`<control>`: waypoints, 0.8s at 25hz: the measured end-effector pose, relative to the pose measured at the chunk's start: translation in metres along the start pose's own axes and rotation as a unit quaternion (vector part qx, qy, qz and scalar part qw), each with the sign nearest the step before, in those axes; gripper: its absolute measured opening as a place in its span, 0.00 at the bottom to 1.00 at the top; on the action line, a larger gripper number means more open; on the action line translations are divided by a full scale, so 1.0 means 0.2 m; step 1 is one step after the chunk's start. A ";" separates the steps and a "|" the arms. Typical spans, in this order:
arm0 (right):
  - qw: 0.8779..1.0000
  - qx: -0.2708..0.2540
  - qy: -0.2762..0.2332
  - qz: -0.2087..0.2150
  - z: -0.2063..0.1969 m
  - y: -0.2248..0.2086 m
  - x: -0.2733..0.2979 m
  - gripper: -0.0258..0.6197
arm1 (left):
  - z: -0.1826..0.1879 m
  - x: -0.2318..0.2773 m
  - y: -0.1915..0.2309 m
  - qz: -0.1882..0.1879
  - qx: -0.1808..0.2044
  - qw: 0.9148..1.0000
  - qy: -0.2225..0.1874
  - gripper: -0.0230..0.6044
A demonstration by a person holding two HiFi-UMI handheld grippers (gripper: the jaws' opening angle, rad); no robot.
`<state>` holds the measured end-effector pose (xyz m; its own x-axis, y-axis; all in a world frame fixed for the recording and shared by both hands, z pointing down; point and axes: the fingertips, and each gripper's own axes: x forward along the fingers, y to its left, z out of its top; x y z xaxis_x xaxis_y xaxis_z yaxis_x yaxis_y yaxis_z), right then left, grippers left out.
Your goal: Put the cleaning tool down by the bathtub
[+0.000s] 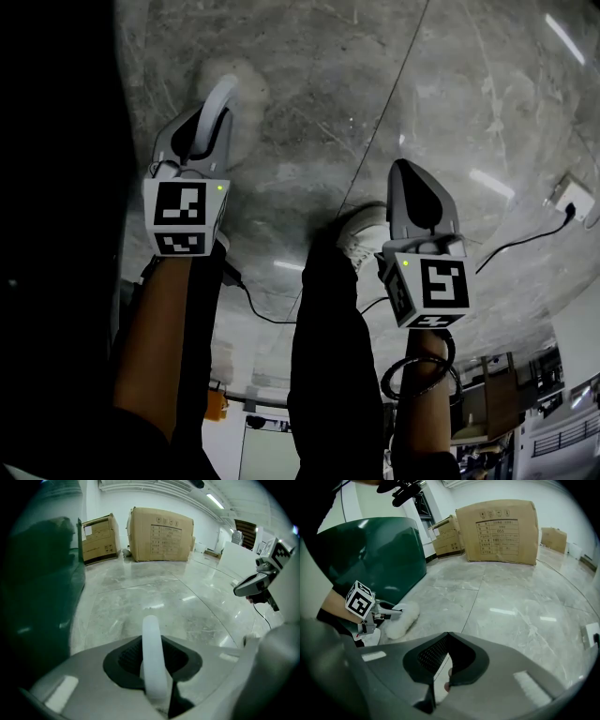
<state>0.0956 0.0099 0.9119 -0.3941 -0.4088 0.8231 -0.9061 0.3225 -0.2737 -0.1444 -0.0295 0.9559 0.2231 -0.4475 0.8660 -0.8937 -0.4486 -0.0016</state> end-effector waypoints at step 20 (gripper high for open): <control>1.000 -0.018 0.004 -0.007 0.04 0.00 -0.08 0.06 | 0.00 -0.01 -0.01 -0.028 -0.012 1.000 0.005 0.26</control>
<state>0.1009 0.0096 0.8950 -0.3794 -0.4077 0.8306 -0.9058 0.3466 -0.2436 -0.1420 -0.0276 0.9543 0.2684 -0.4148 0.8694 -0.8893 -0.4536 0.0581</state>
